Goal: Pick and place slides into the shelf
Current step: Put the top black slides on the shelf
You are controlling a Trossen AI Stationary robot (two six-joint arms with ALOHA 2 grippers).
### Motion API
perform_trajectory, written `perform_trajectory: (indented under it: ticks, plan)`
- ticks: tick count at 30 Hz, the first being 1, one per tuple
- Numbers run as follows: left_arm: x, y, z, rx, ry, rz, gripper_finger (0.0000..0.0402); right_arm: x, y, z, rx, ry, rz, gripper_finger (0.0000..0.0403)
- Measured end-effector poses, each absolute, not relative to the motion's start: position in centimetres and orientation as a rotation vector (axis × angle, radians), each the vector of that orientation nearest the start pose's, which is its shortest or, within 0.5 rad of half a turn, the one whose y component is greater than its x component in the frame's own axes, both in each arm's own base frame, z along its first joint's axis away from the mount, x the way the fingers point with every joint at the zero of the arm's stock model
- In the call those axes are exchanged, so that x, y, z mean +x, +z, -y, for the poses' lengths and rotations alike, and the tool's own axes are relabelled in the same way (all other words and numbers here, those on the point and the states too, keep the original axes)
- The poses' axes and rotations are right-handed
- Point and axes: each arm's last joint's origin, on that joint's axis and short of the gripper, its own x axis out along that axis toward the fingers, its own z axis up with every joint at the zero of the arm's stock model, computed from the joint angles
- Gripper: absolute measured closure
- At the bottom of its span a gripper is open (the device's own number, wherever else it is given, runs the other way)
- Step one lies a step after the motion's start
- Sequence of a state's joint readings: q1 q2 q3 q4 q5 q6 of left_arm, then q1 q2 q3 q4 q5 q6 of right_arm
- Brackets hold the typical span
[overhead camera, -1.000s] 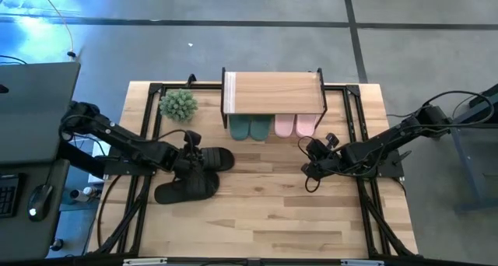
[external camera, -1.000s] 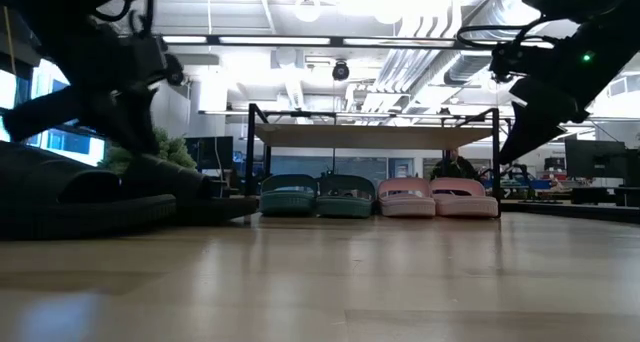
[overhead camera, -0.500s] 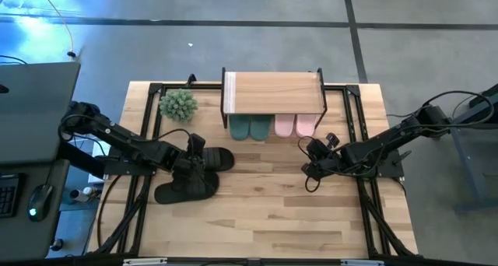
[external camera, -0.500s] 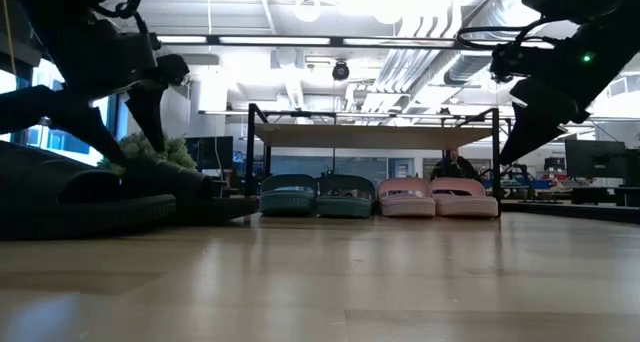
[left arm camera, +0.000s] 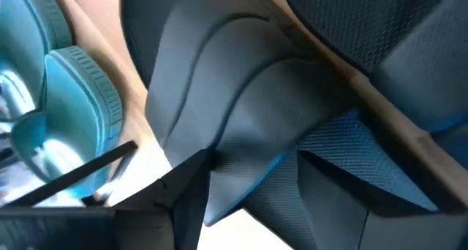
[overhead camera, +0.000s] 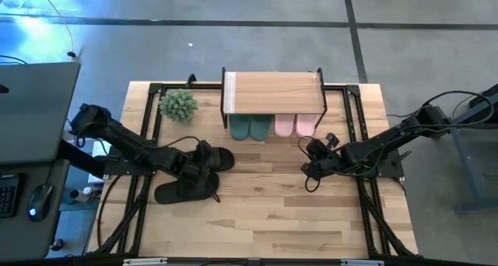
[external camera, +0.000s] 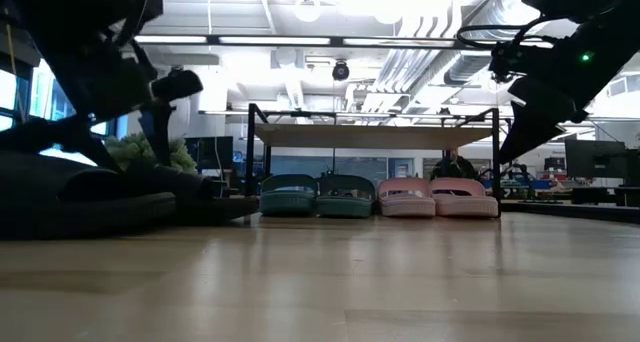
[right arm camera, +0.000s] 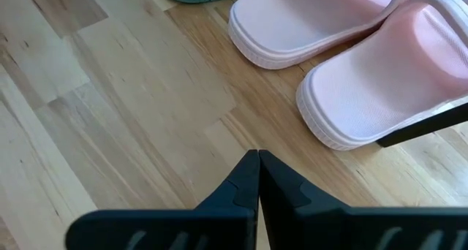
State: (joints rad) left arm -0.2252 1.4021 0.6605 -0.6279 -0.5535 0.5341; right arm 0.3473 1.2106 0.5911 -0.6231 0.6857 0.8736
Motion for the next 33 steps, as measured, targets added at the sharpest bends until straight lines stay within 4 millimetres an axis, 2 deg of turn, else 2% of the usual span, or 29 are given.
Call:
perform_trajectory:
  ticks: [4, 13, 23, 27, 31, 33]
  plan:
    - [21.7, 14.6, 3.2, 1.040, -0.012, -1.364, 0.0225, 18.5, 17.2, -4.8, 0.166, -0.713, -0.845, 0.0402]
    - [22.2, 15.0, 3.0, 1.107, 0.105, -1.334, 0.0257, 18.5, 17.2, -4.7, 0.168, -0.718, -0.838, 0.0402]
    - [22.7, 15.1, 3.2, 1.081, 0.069, -1.292, 0.0309, 18.5, 17.2, -4.8, 0.172, -0.719, -0.836, 0.0402]
    - [23.1, 15.2, 3.3, 1.051, 0.069, -1.248, 0.0338, 18.6, 17.2, -4.8, 0.173, -0.719, -0.836, 0.0402]
    - [23.3, 15.3, 3.4, 1.035, 0.083, -1.220, 0.0388, 18.6, 17.2, -4.8, 0.173, -0.718, -0.836, 0.0402]
    - [23.4, 15.4, 3.4, 1.021, 0.111, -1.208, 0.0393, 18.6, 17.2, -4.8, 0.173, -0.718, -0.836, 0.0402]
